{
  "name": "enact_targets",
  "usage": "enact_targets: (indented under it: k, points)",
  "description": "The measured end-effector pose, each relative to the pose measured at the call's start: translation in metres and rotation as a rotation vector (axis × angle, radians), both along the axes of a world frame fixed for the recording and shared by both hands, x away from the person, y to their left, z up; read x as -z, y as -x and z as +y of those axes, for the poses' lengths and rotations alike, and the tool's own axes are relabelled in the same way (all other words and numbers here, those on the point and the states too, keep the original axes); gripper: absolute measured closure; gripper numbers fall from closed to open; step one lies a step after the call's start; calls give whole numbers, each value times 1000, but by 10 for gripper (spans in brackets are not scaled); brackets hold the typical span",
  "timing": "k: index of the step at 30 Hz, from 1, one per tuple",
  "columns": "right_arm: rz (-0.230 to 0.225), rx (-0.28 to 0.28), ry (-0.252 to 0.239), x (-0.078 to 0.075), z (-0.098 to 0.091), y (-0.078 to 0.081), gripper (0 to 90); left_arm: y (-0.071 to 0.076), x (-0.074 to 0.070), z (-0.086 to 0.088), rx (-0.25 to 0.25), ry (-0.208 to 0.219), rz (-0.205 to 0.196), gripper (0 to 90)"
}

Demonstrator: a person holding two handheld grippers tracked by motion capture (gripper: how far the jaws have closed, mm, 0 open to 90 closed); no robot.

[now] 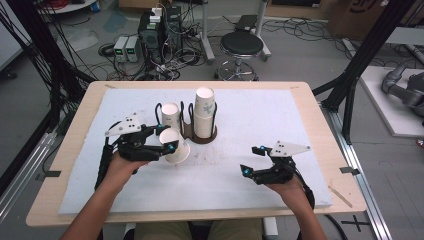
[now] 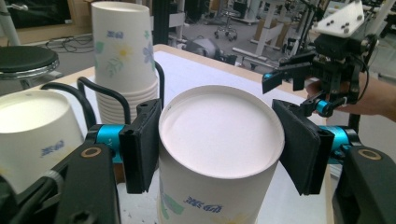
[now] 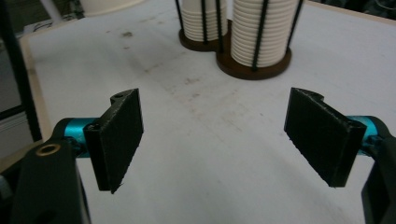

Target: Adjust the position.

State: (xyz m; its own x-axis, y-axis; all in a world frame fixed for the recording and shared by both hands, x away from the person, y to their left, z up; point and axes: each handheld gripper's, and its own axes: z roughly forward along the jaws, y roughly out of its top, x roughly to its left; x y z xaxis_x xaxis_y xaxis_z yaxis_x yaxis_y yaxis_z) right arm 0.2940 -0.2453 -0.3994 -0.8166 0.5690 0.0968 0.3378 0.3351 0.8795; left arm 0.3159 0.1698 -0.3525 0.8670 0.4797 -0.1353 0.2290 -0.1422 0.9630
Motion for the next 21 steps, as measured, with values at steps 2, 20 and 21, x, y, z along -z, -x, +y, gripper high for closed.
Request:
enact_targets:
  k: [2,20,21]
  points:
    - [1,-44,0,-3,11,-5,203,1,1,-5,18,-7,-1,360]
    - [15,-266,-13,-9,62,-22,203,-2,6,-37,122,-55,12,361]
    - [15,-266,-13,-9,62,-22,203,-2,6,-39,126,-53,13,361]
